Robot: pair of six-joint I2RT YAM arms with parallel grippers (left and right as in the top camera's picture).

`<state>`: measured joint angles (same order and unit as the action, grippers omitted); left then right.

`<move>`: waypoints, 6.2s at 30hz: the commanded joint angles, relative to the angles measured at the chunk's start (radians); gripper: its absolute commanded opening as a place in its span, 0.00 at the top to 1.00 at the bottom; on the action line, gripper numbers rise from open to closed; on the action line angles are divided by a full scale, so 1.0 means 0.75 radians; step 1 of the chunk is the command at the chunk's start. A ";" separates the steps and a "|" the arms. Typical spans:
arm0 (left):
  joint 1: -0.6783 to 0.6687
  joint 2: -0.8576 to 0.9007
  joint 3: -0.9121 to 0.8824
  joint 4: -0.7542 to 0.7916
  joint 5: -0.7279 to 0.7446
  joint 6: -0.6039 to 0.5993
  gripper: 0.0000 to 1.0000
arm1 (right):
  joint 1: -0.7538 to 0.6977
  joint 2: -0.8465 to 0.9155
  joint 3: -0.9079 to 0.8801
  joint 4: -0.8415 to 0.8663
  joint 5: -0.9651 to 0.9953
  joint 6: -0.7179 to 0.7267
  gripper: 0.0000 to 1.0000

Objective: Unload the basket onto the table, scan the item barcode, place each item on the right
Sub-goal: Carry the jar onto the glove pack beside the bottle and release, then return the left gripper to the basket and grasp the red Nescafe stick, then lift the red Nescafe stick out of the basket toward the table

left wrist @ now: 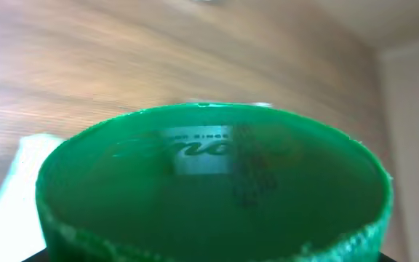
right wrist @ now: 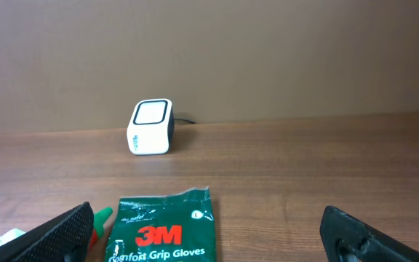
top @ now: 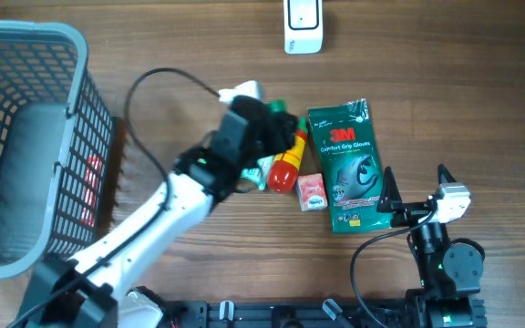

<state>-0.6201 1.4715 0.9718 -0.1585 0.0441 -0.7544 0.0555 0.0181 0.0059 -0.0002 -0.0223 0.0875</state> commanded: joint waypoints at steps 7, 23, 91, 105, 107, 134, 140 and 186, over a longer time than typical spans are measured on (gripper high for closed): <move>-0.209 0.364 0.019 0.432 -0.051 0.090 0.36 | 0.003 -0.009 -0.001 0.004 -0.011 -0.012 0.00; -0.252 0.486 0.019 0.473 -0.036 0.091 0.23 | 0.003 -0.009 -0.001 0.004 -0.011 -0.012 0.00; 1.654 -0.327 0.581 -0.656 0.001 -0.453 0.00 | 0.003 -0.009 -0.001 0.004 -0.011 -0.011 0.00; 1.816 0.078 0.580 -1.040 0.051 -1.391 0.00 | 0.003 -0.009 -0.001 0.004 -0.011 -0.012 0.00; 1.816 0.151 0.580 -1.038 0.051 -1.391 0.00 | 0.003 -0.009 -0.001 0.004 -0.011 -0.012 0.00; 1.683 0.483 0.577 -1.136 0.346 -0.278 0.96 | 0.003 -0.009 -0.001 0.004 -0.011 -0.012 0.00; 1.679 0.619 0.572 -1.133 0.429 -0.219 0.96 | 0.003 -0.009 -0.001 0.004 -0.011 -0.012 0.00; 1.679 0.620 0.587 -1.177 -0.275 0.112 0.96 | 0.003 -0.009 -0.001 0.004 -0.011 -0.012 0.00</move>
<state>0.6312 1.9343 1.3495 -1.0222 -0.0128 -0.6842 0.0555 0.0181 0.0059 -0.0006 -0.0223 0.0879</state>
